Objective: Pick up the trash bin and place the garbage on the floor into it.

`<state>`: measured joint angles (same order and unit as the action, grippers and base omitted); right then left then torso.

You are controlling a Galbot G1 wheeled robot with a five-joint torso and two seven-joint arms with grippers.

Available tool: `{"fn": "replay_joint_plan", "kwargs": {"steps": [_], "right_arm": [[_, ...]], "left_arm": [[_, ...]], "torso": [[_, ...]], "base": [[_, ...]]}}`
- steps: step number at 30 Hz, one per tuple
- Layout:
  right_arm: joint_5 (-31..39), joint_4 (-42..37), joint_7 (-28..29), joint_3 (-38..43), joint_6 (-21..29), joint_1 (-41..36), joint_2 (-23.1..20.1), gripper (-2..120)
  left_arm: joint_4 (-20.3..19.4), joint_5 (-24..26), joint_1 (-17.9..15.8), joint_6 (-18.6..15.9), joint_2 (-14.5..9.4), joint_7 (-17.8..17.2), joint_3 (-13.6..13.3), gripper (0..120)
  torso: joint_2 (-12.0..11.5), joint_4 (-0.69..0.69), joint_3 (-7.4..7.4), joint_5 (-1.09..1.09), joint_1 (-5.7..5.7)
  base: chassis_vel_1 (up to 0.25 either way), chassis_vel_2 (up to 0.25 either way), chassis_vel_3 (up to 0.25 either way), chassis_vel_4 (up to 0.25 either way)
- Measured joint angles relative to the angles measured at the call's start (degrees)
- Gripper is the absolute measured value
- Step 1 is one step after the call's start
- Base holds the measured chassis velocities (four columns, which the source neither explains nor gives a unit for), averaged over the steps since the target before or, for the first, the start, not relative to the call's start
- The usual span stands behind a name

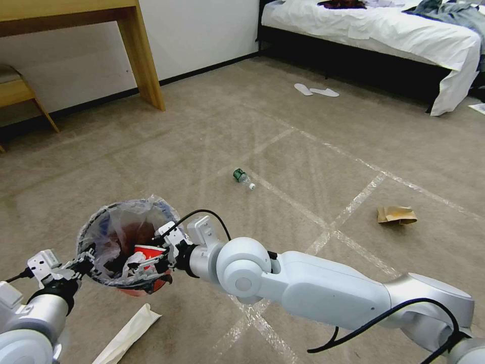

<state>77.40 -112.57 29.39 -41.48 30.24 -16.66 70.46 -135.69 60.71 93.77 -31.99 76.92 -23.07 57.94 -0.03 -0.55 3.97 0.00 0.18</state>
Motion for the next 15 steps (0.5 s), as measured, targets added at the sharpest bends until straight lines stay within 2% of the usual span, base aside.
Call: {"fn": "replay_joint_plan", "kwargs": {"steps": [3, 7, 10, 11, 14, 15], "right_arm": [[-0.16, 0.0, -0.27, 0.42, -0.49, -0.06, 0.22, 100], [-1.51, -1.66, -2.8, 6.19, -4.08, -1.77, 0.4, 100], [-3.95, -3.82, -7.99, 12.19, -8.36, -4.19, -1.51, 100], [-3.95, -3.82, -7.99, 12.19, -8.36, -4.19, -1.51, 100], [-5.4, -4.81, -14.44, 17.53, -15.49, -6.52, -3.6, 100], [-5.4, -4.81, -14.44, 17.53, -15.49, -6.52, -3.6, 100]], "left_arm": [[0.0, 0.0, -0.03, 0.02, 0.0, 0.02, 0.01, 2], [0.03, 0.03, -0.03, 0.05, 0.0, 0.02, 0.34, 2], [0.03, 0.05, 0.17, 0.06, -0.18, 0.0, 0.6, 2], [0.03, 0.05, 0.17, 0.06, -0.18, 0.0, 0.6, 2], [-0.06, 0.07, 0.29, 0.06, -0.25, -0.07, 0.72, 2], [-0.06, 0.07, 0.29, 0.06, -0.25, -0.07, 0.72, 2]], "torso": [[0.0, 0.0, 0.0, 0.0, 0.0], [0.0, 0.01, 0.0, 0.0, 0.0], [0.0, 0.0, 0.0, 0.01, 0.0], [0.0, 0.0, 0.0, 0.01, 0.0], [0.0, 0.01, 0.0, 0.01, 0.0], [0.0, 0.01, 0.0, 0.01, 0.0]], "base": [[0.0, 0.0, 0.0, 0.0], [0.0, 0.0, 0.0, 0.0], [0.0, 0.0, 0.0, 0.0], [0.0, 0.0, 0.0, 0.0], [0.0, 0.0, 0.0, 0.0], [0.0, 0.0, 0.0, 0.0]]}}
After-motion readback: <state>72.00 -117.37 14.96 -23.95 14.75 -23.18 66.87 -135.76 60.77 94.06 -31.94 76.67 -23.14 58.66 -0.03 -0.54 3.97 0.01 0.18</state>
